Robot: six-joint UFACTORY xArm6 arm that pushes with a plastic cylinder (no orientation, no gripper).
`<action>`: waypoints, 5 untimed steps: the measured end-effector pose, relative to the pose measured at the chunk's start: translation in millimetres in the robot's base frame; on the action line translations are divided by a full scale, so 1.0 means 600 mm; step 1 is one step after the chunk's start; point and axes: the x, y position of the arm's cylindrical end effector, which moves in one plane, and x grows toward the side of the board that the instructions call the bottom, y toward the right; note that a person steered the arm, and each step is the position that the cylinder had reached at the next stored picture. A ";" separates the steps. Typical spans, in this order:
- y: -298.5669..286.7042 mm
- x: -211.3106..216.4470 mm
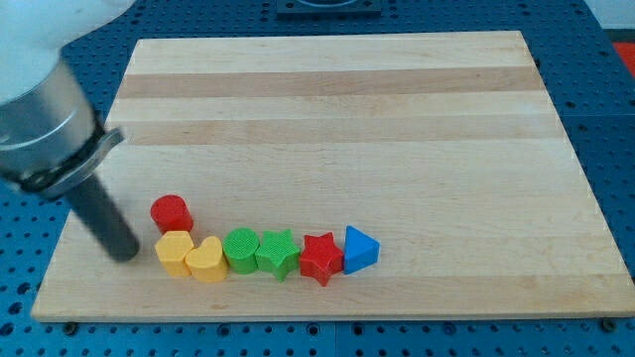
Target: Separate yellow heart and yellow hexagon
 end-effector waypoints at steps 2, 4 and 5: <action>0.041 0.056; 0.041 -0.057; 0.023 0.027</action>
